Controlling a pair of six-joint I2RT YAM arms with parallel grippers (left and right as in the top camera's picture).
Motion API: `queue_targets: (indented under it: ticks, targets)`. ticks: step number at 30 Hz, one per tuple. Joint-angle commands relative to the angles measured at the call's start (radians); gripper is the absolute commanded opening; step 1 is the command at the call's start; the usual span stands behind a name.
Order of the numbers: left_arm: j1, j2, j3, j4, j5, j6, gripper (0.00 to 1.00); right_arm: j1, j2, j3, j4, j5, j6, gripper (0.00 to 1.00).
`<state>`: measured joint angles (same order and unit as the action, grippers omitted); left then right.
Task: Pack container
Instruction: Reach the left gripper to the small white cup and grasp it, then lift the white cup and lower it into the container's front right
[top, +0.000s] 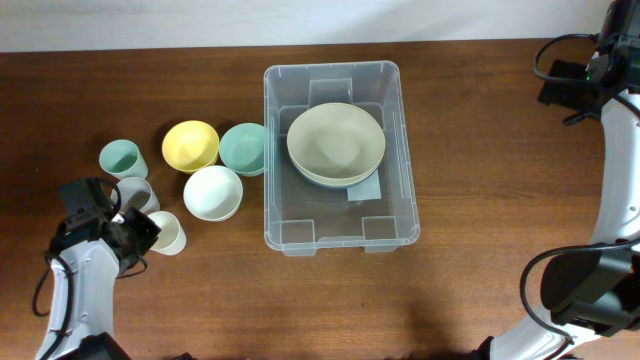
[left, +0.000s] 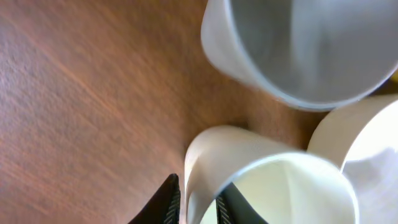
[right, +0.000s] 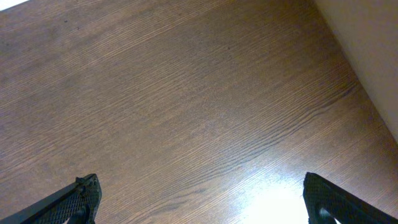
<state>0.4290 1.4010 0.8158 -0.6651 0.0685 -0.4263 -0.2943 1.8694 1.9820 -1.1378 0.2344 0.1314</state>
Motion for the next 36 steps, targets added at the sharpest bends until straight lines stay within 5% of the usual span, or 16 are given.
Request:
queue_targets:
  ticks: [1,3,15,24,29,36]
  targets:
    - [0.006,0.007,0.020,-0.027,0.022,0.005,0.15,-0.001,0.002,0.000,0.000,-0.002,0.008,0.99]
    - [0.006,0.007,0.020,-0.031,0.023,0.005,0.01,-0.001,0.002,0.000,0.000,-0.002,0.008,0.99]
    - [0.005,-0.069,0.042,-0.122,0.183,0.018,0.01,-0.001,0.002,0.000,0.000,-0.002,0.008,0.99]
    - [-0.063,-0.269,0.257,-0.258,0.182,0.076,0.01,-0.001,0.002,0.000,0.000,-0.002,0.008,0.99]
    - [-0.190,-0.304,0.345,-0.131,0.193,0.086,0.01,-0.001,0.002,0.000,0.000,-0.002,0.008,0.99]
    - [-0.461,-0.211,0.347,0.236,0.269,0.208,0.01,-0.001,0.002,0.000,0.000,-0.002,0.008,0.99]
